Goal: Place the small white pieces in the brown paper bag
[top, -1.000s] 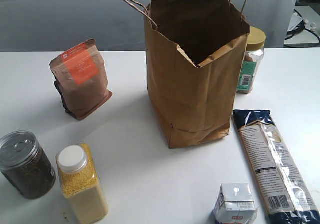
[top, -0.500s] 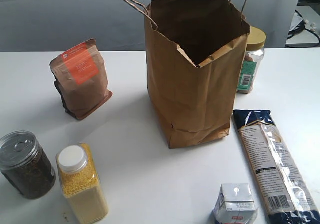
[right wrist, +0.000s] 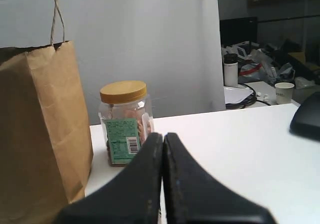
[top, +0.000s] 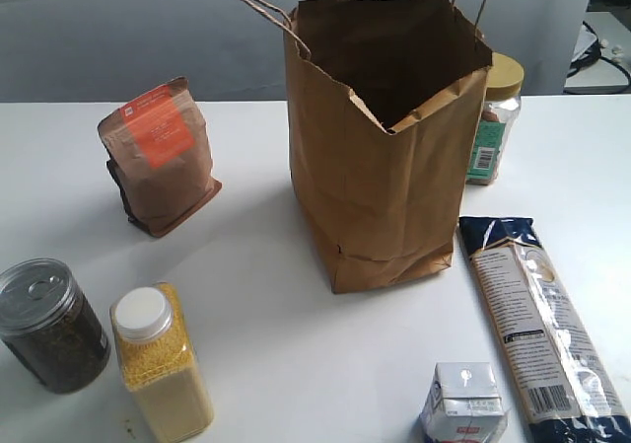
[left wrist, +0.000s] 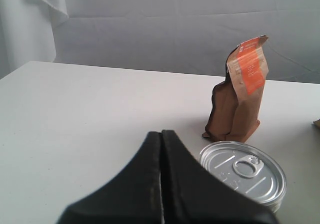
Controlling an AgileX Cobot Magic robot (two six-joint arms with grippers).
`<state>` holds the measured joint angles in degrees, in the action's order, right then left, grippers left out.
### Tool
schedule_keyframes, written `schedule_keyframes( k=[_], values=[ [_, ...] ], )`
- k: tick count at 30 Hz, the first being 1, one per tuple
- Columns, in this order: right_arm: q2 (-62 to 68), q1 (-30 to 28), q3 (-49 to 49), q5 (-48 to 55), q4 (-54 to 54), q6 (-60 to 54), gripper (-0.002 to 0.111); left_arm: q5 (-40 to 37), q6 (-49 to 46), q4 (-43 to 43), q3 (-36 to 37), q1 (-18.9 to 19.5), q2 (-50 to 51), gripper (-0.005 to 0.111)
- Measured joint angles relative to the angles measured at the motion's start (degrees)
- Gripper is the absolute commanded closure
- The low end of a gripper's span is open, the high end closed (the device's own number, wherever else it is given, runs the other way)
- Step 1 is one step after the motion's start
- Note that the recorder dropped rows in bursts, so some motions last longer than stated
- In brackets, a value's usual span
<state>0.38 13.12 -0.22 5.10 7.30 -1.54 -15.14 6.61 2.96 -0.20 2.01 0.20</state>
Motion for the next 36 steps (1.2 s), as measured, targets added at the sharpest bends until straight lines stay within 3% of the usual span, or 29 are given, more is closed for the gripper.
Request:
schedule_keyframes(
  k=[7, 36],
  values=[
    [0.0, -2.9, 0.0, 0.0, -0.1, 0.0, 0.108, 0.0, 0.0, 0.0, 0.0, 0.0, 0.0, 0.107],
    [0.0, -0.6, 0.0, 0.0, -0.1, 0.0, 0.108, 0.0, 0.0, 0.0, 0.0, 0.0, 0.0, 0.107]
  ],
)
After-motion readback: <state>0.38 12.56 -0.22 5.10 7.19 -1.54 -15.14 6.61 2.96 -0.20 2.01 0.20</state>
